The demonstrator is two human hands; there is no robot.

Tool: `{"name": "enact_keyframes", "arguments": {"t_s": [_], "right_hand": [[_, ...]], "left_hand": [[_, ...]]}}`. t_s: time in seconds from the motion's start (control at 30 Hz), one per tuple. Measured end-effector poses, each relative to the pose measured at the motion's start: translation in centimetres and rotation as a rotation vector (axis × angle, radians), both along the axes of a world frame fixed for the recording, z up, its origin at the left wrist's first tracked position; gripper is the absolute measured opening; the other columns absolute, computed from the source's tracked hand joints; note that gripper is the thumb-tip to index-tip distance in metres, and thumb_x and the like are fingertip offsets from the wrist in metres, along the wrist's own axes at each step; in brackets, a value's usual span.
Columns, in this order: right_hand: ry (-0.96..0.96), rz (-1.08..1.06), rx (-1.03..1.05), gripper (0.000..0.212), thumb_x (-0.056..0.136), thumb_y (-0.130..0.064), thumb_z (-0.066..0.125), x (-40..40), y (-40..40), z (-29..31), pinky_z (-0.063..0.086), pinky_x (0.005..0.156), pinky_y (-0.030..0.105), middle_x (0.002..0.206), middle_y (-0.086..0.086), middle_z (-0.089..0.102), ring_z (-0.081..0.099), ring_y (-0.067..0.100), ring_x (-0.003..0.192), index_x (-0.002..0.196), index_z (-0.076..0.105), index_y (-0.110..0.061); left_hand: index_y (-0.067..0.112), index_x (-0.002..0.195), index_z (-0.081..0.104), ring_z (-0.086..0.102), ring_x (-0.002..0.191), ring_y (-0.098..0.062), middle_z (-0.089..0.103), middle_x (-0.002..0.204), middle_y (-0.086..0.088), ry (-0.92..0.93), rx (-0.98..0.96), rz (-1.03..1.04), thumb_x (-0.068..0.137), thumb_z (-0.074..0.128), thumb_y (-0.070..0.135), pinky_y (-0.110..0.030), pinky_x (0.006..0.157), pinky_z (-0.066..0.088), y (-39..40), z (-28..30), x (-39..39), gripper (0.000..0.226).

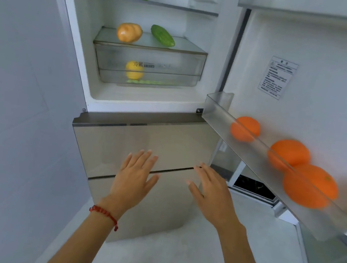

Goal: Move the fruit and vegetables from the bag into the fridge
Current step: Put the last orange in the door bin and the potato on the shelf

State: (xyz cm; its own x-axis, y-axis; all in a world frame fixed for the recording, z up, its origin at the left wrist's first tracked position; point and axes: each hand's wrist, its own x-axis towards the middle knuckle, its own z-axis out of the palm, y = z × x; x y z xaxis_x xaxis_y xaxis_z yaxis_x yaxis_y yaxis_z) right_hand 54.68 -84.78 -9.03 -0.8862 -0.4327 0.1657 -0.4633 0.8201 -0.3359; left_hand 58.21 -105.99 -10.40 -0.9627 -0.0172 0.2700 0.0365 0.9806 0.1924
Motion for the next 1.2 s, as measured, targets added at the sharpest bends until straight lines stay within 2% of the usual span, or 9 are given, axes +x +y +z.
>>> {"name": "enact_keyframes", "arguments": {"t_s": [0.13,0.2,0.27,0.37,0.53,0.67,0.93,1.03,1.2], "right_hand": [[0.013,0.025,-0.019,0.092,0.077,-0.074,0.000,1.3,4.4,-1.0,0.021,0.113,0.035,0.149,0.004,0.032,0.026,0.018,0.139,0.139,0.036,-0.016],[0.015,0.049,-0.032,0.083,0.081,-0.069,0.011,1.9,6.5,-1.2,0.024,0.112,0.036,0.149,0.005,0.034,0.028,0.019,0.138,0.139,0.037,-0.015],[0.009,0.090,-0.024,0.076,0.081,-0.062,0.013,2.5,8.6,-1.4,0.023,0.113,0.036,0.149,0.003,0.032,0.026,0.019,0.138,0.139,0.036,-0.017],[-0.004,0.160,-0.026,0.074,0.083,-0.061,0.014,3.6,11.4,-1.3,0.021,0.112,0.034,0.150,0.002,0.030,0.024,0.017,0.139,0.140,0.035,-0.019],[-0.018,0.243,-0.031,0.056,0.093,-0.048,0.034,5.7,14.8,-0.9,0.018,0.112,0.032,0.151,0.002,0.027,0.021,0.017,0.140,0.140,0.034,-0.018],[0.001,0.261,-0.056,0.066,0.088,-0.057,0.024,7.9,16.7,-0.9,0.021,0.111,0.034,0.150,0.004,0.031,0.025,0.018,0.139,0.139,0.036,-0.017],[0.055,0.196,-0.101,0.074,0.081,-0.062,0.013,11.7,20.9,-0.3,0.021,0.111,0.028,0.151,-0.003,0.029,0.023,0.013,0.139,0.140,0.034,-0.022],[0.088,0.173,-0.124,0.072,0.082,-0.062,0.016,13.0,22.4,0.4,0.022,0.110,0.028,0.150,-0.004,0.031,0.024,0.013,0.138,0.139,0.035,-0.022],[0.223,0.137,-0.248,0.055,0.090,-0.049,0.034,14.3,25.7,1.9,0.027,0.105,0.029,0.143,0.001,0.043,0.036,0.018,0.132,0.132,0.047,-0.016]], "left_hand": [[0.017,0.140,0.034,0.025,0.139,-0.022,0.033,0.148,-0.005,-0.009,0.023,0.034,0.082,0.005,0.060,-0.035,0.113,0.004,4.8,-1.2,2.1,0.078],[0.016,0.139,0.035,0.027,0.138,-0.022,0.035,0.147,-0.006,-0.012,0.030,0.065,0.082,0.000,0.065,-0.034,0.112,0.005,7.2,-1.7,3.4,0.083],[0.015,0.137,0.039,0.030,0.137,-0.025,0.038,0.145,-0.007,-0.008,0.030,0.105,0.081,-0.007,0.067,-0.035,0.111,0.008,9.6,-2.2,4.8,0.089],[0.015,0.137,0.040,0.031,0.136,-0.026,0.039,0.145,-0.009,-0.024,0.053,0.164,0.082,-0.002,0.066,-0.036,0.111,0.008,12.7,-2.5,7.0,0.085],[0.017,0.139,0.035,0.027,0.138,-0.025,0.035,0.147,-0.007,-0.025,0.043,0.236,0.080,-0.004,0.067,-0.035,0.112,0.005,16.9,-2.2,10.6,0.088],[0.019,0.142,0.030,0.022,0.140,-0.023,0.030,0.150,-0.005,-0.034,0.035,0.266,0.077,-0.004,0.066,-0.034,0.113,0.003,19.1,-1.6,13.1,0.087],[0.016,0.138,0.037,0.029,0.137,-0.026,0.038,0.145,-0.009,0.020,0.018,0.224,0.082,0.007,0.061,-0.037,0.112,0.009,21.9,-0.4,16.2,0.078],[0.017,0.140,0.034,0.026,0.138,-0.025,0.035,0.147,-0.007,0.033,0.025,0.209,0.081,0.006,0.059,-0.035,0.113,0.006,23.0,0.2,17.4,0.078],[0.017,0.140,0.033,0.024,0.139,-0.024,0.034,0.148,-0.007,0.038,0.035,0.208,0.081,0.007,0.059,-0.033,0.112,0.004,25.5,0.7,19.2,0.078]]}}
